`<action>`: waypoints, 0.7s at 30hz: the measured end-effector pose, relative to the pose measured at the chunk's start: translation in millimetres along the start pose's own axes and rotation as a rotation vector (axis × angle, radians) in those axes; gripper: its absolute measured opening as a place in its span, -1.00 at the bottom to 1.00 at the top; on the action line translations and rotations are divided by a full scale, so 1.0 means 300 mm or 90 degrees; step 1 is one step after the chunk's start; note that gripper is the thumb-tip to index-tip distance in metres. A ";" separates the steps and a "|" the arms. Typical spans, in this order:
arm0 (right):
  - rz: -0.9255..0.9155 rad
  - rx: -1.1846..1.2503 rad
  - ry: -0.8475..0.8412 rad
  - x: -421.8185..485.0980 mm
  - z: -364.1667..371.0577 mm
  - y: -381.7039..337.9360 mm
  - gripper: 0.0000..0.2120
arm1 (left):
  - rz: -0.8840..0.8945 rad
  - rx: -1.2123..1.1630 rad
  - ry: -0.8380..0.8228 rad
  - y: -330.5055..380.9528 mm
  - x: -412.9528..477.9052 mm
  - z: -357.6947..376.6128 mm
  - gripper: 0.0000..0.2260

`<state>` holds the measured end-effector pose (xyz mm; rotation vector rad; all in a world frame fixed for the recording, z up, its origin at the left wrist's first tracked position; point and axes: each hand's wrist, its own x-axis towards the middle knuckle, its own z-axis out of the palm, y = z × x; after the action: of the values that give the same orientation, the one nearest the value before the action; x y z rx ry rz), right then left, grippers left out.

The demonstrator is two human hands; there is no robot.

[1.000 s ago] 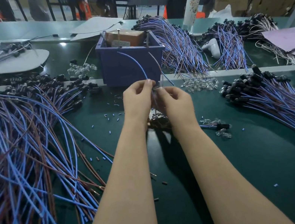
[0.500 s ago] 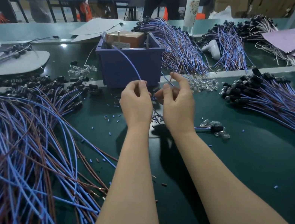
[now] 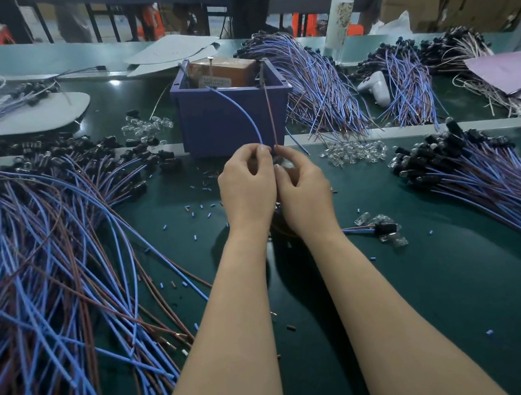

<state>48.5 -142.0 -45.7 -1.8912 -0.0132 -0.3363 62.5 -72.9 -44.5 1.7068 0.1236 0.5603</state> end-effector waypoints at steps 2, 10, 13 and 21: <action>-0.002 -0.002 0.001 0.002 0.001 0.000 -0.68 | 0.007 0.000 0.001 0.001 -0.001 0.000 -0.84; -0.006 0.004 -0.003 0.000 0.007 0.003 -0.69 | 0.040 0.032 -0.004 -0.004 -0.004 0.000 -0.84; -0.008 -0.003 -0.008 0.001 0.009 0.008 -0.70 | 0.050 0.043 -0.012 -0.006 -0.004 0.000 -0.85; -0.029 -0.020 -0.011 0.006 0.007 0.017 -0.68 | 0.030 0.032 0.003 -0.005 0.001 -0.002 -0.82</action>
<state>51.7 -142.1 -50.7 -1.9266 -0.0626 -0.3521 62.9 -71.8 -45.7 1.7618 0.1013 0.6003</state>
